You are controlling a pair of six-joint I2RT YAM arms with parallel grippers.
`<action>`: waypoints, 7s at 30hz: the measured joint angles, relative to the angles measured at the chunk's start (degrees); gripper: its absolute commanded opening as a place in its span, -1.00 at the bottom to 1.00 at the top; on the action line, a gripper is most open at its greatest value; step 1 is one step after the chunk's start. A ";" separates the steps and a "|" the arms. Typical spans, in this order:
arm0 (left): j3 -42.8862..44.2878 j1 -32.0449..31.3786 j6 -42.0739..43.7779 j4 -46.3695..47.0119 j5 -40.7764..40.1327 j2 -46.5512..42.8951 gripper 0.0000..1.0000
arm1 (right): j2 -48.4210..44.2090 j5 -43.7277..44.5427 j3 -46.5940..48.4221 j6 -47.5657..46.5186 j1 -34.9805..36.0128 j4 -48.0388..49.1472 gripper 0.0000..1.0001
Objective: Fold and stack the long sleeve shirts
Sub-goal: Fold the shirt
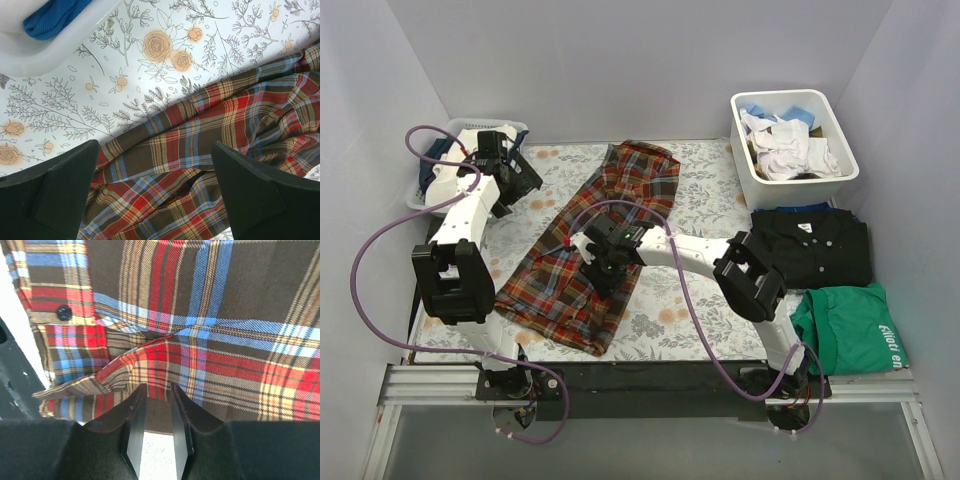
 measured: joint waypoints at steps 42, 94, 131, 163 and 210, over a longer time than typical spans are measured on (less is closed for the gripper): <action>-41.40 -5.92 5.62 -7.50 21.68 -26.18 0.87 | -29.90 2.58 -25.75 12.02 -17.00 1.99 0.97; -52.17 -6.80 2.23 -5.97 34.88 -24.24 -0.20 | -21.94 -25.86 -49.07 26.62 -22.32 17.31 -0.45; -38.73 -15.41 -3.61 -4.74 34.97 -30.08 -1.00 | -34.73 -21.29 -45.97 19.32 -25.94 2.84 -0.97; 5.42 -15.47 -0.76 1.66 23.04 17.73 -0.69 | -2.93 -31.76 -8.87 27.43 -44.44 11.08 -0.16; -1.38 -13.09 4.33 6.38 20.06 6.99 0.47 | -4.46 -1.33 -9.40 17.18 -33.66 9.14 -0.29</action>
